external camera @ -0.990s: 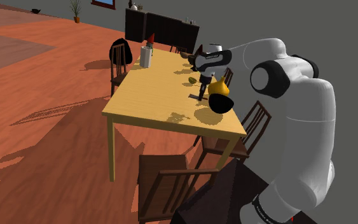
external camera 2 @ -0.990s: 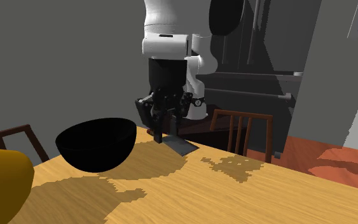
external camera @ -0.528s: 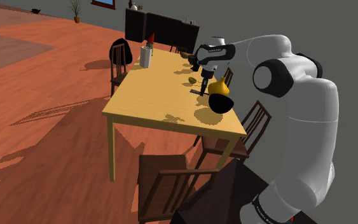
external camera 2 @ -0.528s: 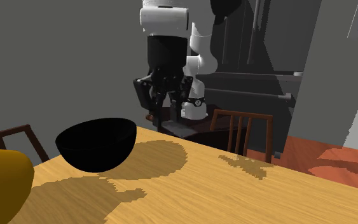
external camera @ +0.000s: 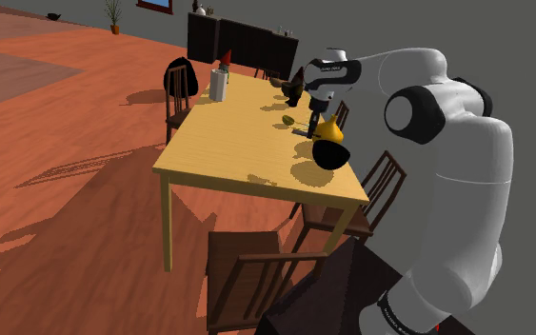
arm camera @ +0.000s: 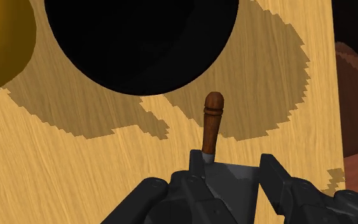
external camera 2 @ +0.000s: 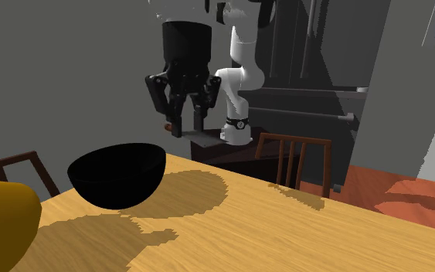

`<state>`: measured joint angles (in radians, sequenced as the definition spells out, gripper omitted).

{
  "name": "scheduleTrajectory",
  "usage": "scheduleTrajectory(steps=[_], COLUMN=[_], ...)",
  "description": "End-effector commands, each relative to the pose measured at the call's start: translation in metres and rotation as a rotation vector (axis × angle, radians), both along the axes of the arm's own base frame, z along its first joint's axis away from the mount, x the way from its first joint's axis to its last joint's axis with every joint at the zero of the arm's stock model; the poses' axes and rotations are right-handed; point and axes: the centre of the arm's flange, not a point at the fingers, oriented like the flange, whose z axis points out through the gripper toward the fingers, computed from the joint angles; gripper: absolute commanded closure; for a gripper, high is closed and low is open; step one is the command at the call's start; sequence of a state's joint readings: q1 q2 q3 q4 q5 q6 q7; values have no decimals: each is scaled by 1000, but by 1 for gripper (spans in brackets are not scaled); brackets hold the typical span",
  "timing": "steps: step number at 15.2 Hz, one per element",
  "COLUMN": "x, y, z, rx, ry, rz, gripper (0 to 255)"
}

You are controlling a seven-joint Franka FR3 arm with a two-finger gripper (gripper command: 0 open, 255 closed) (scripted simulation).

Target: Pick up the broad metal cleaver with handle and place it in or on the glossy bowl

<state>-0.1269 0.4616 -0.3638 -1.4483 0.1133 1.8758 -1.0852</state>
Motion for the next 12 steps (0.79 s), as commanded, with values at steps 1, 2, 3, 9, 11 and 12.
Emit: scheduleTrajectory(steps=[1,2,3,9,11,12], x=[-9,-15,-21,-55,-67,-71], y=[-24,-36,-48,-119,-142,-151], z=[2,3,4,7,9,9], rx=[0,0,0,0,0,0], ry=[0,0,0,0,0,0], rz=[0,0,0,0,0,0], gripper=[255,255,255,255,255,255])
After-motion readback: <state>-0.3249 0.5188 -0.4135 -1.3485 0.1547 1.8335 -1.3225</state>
